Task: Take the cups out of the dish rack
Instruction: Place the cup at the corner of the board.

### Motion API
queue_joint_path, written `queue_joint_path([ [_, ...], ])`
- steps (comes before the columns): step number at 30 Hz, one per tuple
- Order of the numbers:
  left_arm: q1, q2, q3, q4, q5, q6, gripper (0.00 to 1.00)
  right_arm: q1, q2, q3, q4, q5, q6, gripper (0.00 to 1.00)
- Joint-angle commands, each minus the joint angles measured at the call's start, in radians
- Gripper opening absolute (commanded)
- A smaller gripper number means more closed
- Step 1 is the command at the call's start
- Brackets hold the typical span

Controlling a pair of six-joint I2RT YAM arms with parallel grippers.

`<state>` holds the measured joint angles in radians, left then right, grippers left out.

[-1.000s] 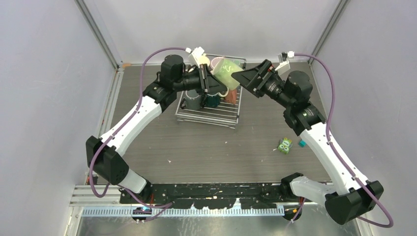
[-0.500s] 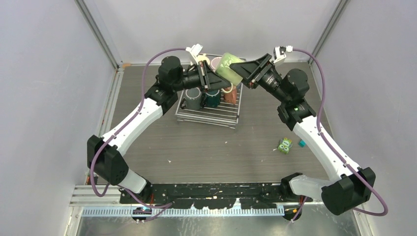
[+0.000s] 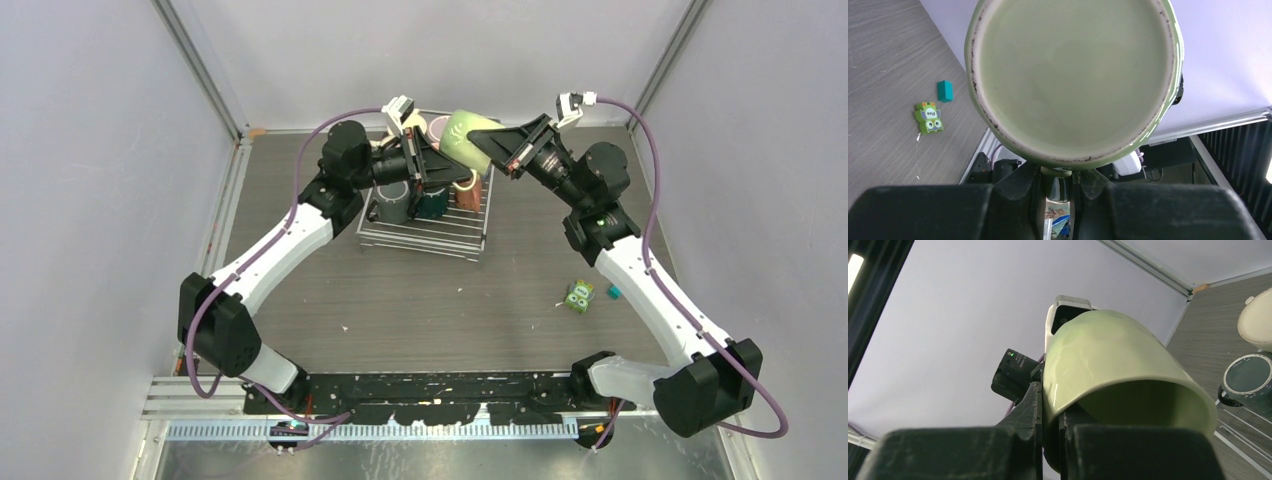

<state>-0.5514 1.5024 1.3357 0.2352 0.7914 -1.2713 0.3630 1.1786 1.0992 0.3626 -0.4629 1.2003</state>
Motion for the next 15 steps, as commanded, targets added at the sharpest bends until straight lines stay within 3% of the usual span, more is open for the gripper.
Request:
queue_joint_path([
  [1,0.004,-0.042,-0.005,0.113,-0.015,0.057,0.21,-0.003,0.005,0.023,0.033,0.036,0.021,0.01],
  [4,0.004,-0.053,-0.02,0.107,-0.02,0.06,0.53,-0.003,0.003,0.029,0.027,0.052,0.008,0.01],
  [9,0.004,-0.085,-0.048,0.069,-0.021,0.085,0.85,-0.003,-0.007,0.073,-0.051,0.093,-0.052,0.01],
  [11,0.004,-0.111,-0.061,0.013,-0.027,0.133,0.93,-0.003,-0.002,0.115,-0.127,0.112,-0.089,0.01],
  [15,0.004,-0.174,-0.067,-0.21,-0.067,0.282,0.99,-0.004,0.037,0.251,-0.409,0.201,-0.228,0.01],
])
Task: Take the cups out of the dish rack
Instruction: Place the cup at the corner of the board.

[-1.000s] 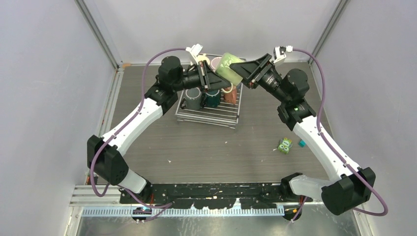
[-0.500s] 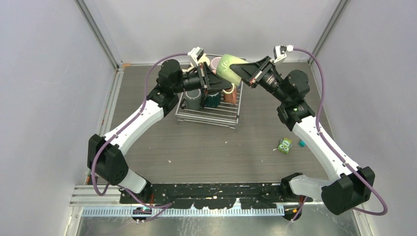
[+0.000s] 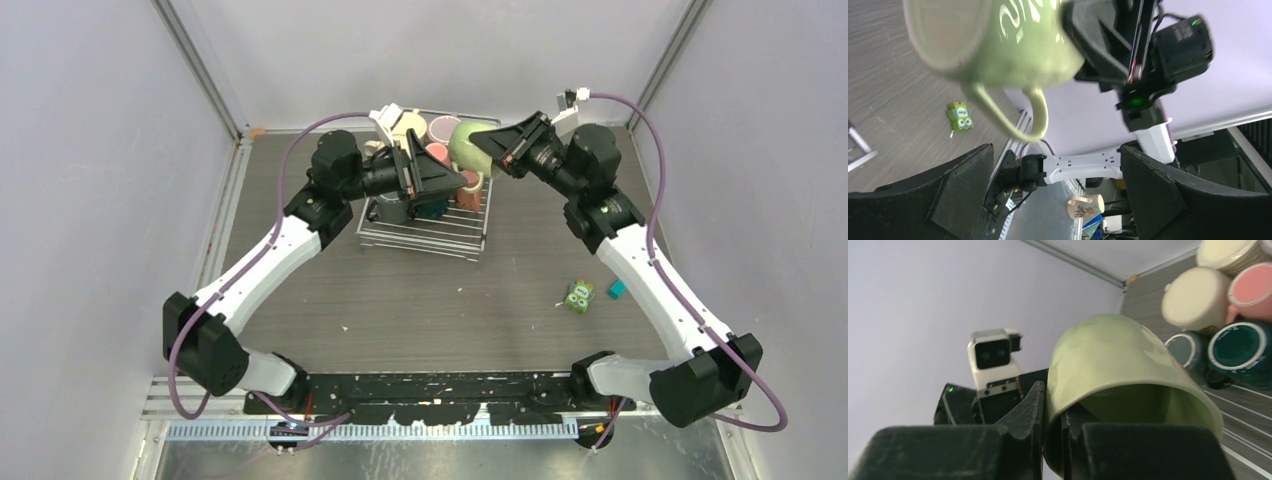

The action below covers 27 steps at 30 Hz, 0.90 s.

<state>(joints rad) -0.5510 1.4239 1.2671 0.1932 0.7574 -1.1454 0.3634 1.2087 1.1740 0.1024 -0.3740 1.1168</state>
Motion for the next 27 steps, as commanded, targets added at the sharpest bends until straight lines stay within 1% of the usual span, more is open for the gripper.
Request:
queue_joint_path([
  [1,0.003,-0.114,0.006,-0.228,-0.051,0.198,1.0,-0.007,0.022,0.217,-0.222,0.138,-0.18,0.01],
  [3,0.003,-0.147,0.017,-0.347,-0.087,0.282,1.0,-0.02,0.056,0.287,-0.353,0.186,-0.248,0.01],
  [7,0.004,-0.193,0.061,-0.567,-0.171,0.427,1.0,-0.082,0.134,0.393,-0.544,0.252,-0.345,0.01],
  [10,0.003,-0.219,0.088,-0.683,-0.22,0.496,1.0,-0.14,0.212,0.467,-0.669,0.286,-0.406,0.01],
  [13,0.003,-0.244,0.098,-0.749,-0.238,0.539,1.0,-0.198,0.305,0.529,-0.774,0.331,-0.459,0.01],
  [20,0.003,-0.296,0.094,-0.826,-0.254,0.579,1.0,-0.268,0.506,0.638,-0.883,0.492,-0.551,0.01],
  [27,0.002,-0.338,0.073,-0.855,-0.262,0.592,1.0,-0.315,0.727,0.789,-0.938,0.523,-0.594,0.01],
])
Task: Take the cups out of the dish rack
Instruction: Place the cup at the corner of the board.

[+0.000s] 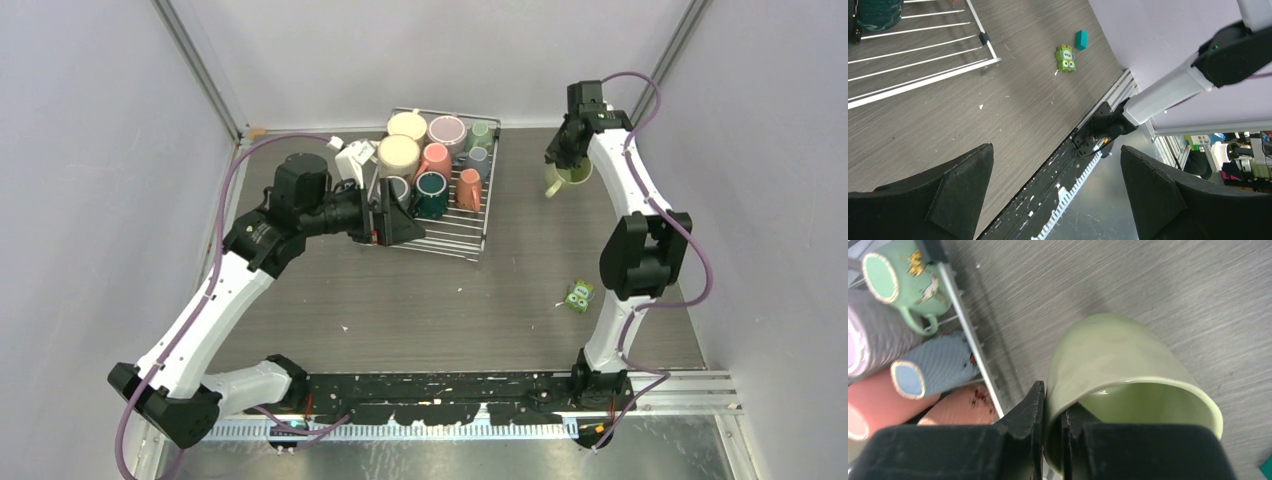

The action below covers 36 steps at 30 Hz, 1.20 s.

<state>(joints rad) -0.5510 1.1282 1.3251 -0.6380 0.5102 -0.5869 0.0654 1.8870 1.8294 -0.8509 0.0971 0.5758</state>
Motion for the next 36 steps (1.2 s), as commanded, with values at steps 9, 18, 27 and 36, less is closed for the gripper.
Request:
queue_joint_path([
  [9,0.002,-0.065,-0.003,-0.034,-0.005,0.031,1.0,-0.039,0.335,0.408,-0.09,0.035,-0.087,0.01],
  [18,0.002,-0.053,-0.003,-0.043,-0.004,0.032,1.0,-0.045,0.491,0.571,-0.181,0.026,-0.085,0.01],
  [27,0.002,-0.033,-0.006,-0.035,-0.003,0.02,1.0,-0.052,0.533,0.582,-0.217,0.023,-0.068,0.27],
  [36,0.001,-0.011,-0.021,-0.009,0.002,0.006,1.0,-0.052,0.518,0.614,-0.24,0.019,-0.068,0.64],
])
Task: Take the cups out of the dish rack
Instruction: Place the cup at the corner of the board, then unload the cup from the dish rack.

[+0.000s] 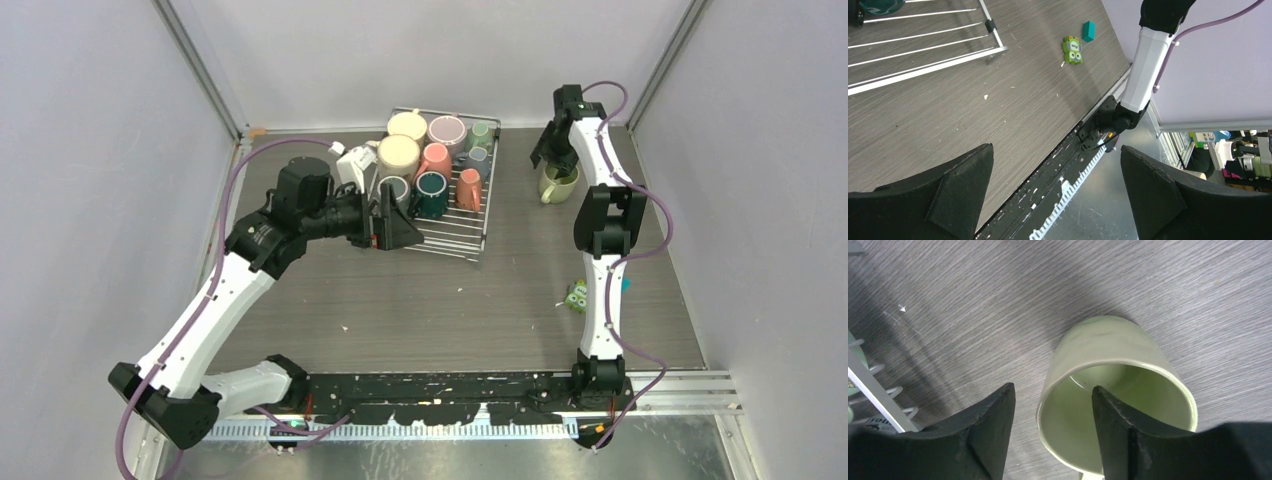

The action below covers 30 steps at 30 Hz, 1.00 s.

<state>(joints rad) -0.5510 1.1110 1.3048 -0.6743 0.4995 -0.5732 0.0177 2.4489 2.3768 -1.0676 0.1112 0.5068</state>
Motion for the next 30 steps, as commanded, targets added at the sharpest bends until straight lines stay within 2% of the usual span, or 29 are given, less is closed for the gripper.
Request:
queue_joint_path([
  [1,0.0,0.008,-0.001,0.03,0.012,-0.008,1.0,-0.004,-0.055,0.071,-0.03,0.008,0.003,0.68],
  [9,-0.054,0.046,0.003,0.051,-0.072,-0.012,1.0,0.002,-0.252,-0.027,-0.01,0.037,0.025,0.99],
  [13,-0.084,0.079,0.018,0.048,-0.156,-0.01,1.0,0.021,-0.395,-0.145,0.026,0.039,0.035,1.0],
  [19,-0.166,0.176,0.087,0.026,-0.345,0.013,1.0,0.043,-0.654,-0.413,0.125,0.025,0.059,1.0],
  [25,-0.251,0.352,0.203,0.008,-0.564,-0.027,0.98,0.05,-0.897,-0.657,0.196,-0.023,0.094,1.0],
  [30,-0.291,0.554,0.381,-0.031,-0.694,-0.077,0.93,0.056,-1.074,-0.819,0.234,-0.06,0.127,1.0],
])
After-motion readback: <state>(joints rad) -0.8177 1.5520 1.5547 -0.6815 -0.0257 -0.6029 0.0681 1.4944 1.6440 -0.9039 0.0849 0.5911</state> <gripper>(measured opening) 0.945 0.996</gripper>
